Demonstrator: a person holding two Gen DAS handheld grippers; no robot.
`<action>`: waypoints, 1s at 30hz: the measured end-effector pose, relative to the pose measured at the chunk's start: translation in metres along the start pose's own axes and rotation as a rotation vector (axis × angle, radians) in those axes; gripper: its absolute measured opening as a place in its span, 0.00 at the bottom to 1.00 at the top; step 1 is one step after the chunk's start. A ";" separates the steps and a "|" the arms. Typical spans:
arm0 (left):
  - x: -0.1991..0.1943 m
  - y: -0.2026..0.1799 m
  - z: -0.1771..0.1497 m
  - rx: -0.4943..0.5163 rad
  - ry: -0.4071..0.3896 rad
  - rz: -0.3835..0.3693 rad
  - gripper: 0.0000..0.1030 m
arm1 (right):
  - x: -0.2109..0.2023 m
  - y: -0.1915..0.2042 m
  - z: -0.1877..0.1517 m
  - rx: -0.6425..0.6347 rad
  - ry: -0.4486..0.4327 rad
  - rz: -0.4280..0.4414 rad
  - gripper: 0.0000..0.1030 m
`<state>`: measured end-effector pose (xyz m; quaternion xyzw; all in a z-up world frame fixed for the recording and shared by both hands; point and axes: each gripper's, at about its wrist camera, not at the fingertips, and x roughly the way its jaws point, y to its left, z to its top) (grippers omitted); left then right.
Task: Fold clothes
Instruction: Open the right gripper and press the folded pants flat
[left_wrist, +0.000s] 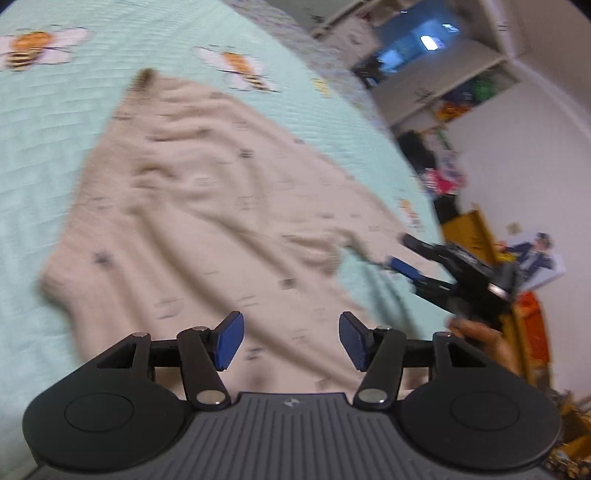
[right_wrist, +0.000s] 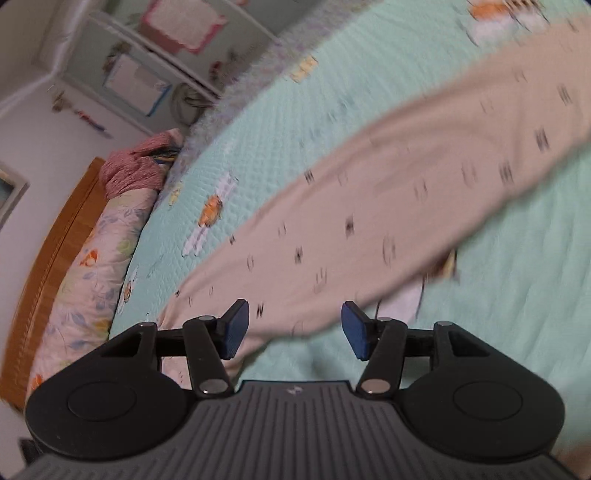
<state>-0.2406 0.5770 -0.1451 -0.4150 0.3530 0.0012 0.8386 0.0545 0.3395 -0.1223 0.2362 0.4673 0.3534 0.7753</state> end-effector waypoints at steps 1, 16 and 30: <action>0.006 -0.001 0.002 0.000 0.009 -0.001 0.59 | 0.008 -0.001 0.009 -0.008 0.006 0.014 0.55; 0.017 0.028 0.011 -0.121 0.063 0.038 0.49 | 0.003 -0.109 0.088 0.194 -0.269 -0.008 0.21; 0.052 -0.045 0.050 -0.044 -0.030 -0.133 0.58 | -0.135 -0.258 0.143 0.330 -0.501 -0.248 0.61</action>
